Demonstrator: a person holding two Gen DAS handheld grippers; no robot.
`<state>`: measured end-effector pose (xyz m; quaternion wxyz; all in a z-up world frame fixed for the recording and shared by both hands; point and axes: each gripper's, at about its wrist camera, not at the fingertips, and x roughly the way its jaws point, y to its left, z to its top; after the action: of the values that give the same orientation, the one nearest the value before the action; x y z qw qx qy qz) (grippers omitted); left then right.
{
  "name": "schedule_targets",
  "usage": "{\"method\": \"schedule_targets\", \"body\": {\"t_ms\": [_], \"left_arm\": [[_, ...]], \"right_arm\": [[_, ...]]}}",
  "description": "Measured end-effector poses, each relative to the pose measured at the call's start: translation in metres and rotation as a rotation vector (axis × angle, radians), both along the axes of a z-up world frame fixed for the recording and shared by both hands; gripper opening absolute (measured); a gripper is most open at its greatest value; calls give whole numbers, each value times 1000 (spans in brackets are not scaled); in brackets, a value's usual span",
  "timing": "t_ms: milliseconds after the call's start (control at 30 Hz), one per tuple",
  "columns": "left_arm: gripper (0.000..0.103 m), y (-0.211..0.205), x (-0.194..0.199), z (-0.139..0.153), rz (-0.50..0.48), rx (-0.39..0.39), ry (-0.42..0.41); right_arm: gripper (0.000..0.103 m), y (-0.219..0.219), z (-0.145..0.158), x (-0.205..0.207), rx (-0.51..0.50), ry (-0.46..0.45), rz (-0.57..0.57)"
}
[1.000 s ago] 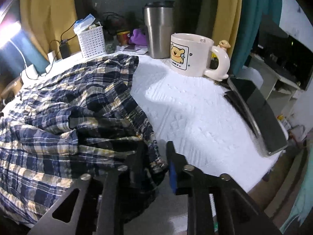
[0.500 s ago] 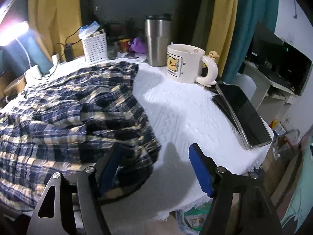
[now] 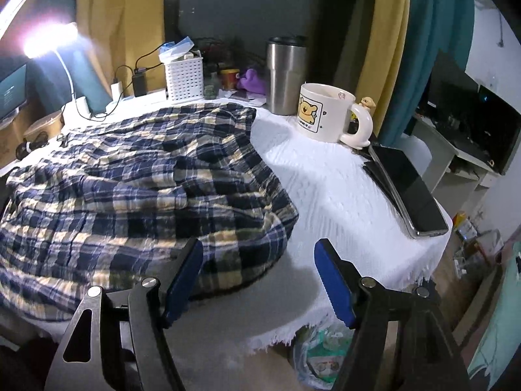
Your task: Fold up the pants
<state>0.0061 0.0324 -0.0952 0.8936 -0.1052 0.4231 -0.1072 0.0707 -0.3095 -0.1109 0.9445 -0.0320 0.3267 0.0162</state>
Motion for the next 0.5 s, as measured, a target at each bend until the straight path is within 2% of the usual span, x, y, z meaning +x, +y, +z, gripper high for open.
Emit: {"method": "schedule_targets", "body": {"t_ms": [167, 233, 333, 367, 400, 433, 500], "left_arm": [[0, 10, -14, 42, 37, -13, -123], [0, 14, -17, 50, 38, -1, -136], [0, 18, -22, 46, 34, -7, -110], [0, 20, -27, 41, 25, -14, -92], [0, 19, -30, 33, 12, -12, -61], [0, 18, -33, 28, 7, -8, -39], [1, 15, -39, 15, -12, -1, 17]], "right_arm": [[73, 12, -3, -10, -35, 12, 63], [73, 22, -7, -12, -73, 20, 92], [74, 34, -15, -16, -131, 27, 130], [78, 37, -18, -16, -145, 33, 135], [89, 39, -20, -17, -158, 37, 140], [93, 39, -22, -18, -161, 38, 145], [93, 41, -24, -19, -165, 43, 160]]}}
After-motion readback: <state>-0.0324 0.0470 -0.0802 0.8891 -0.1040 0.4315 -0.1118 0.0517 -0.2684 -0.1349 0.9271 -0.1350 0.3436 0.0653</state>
